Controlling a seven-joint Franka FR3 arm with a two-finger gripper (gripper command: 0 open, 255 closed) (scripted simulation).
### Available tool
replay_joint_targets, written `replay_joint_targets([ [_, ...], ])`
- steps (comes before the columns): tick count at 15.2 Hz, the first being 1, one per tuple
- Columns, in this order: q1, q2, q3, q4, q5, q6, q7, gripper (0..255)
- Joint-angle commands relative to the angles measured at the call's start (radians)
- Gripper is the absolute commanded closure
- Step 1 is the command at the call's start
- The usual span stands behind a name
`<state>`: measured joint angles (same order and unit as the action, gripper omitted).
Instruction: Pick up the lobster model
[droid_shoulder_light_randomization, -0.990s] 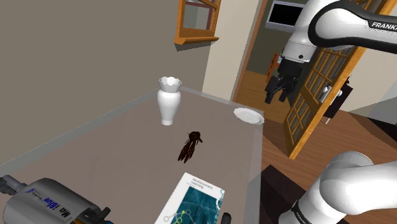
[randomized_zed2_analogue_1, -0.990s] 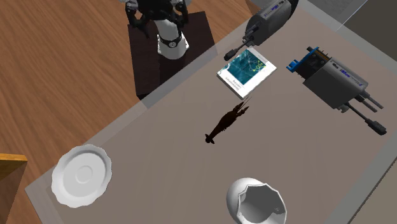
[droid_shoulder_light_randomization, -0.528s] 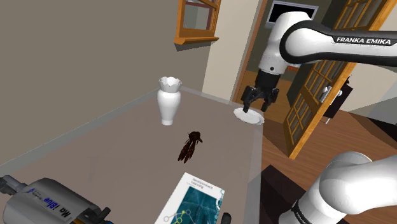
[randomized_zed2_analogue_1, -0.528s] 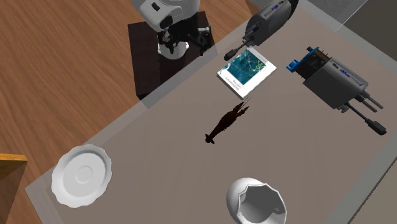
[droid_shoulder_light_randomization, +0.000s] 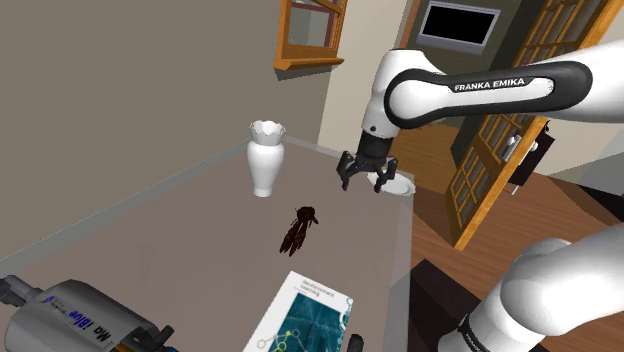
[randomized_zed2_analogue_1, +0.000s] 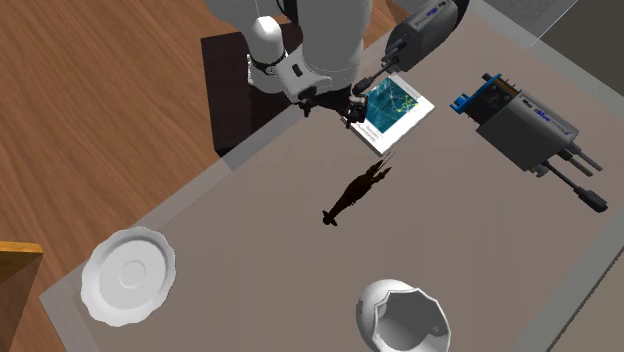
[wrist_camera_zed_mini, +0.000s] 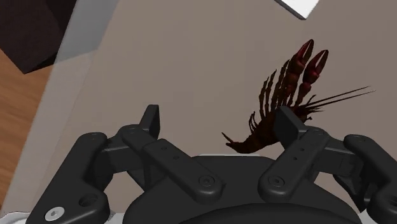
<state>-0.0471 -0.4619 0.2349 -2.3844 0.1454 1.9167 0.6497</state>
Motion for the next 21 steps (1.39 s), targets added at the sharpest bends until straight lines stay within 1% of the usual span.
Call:
replay_joint_targets([
  [1,-0.008,0.069,0.032,0.012,0.004,0.057,0.075,0],
  [6,-0.029,0.263,0.100,0.087,-0.022,0.170,0.264,0],
  [10,-0.036,0.430,0.132,0.173,-0.074,0.242,0.423,0],
  [13,-0.028,0.557,0.137,0.251,-0.124,0.281,0.540,0],
  [14,-0.026,0.564,0.136,0.256,-0.126,0.282,0.545,0],
  [21,-0.020,0.626,0.130,0.218,-0.154,0.378,0.561,0],
])
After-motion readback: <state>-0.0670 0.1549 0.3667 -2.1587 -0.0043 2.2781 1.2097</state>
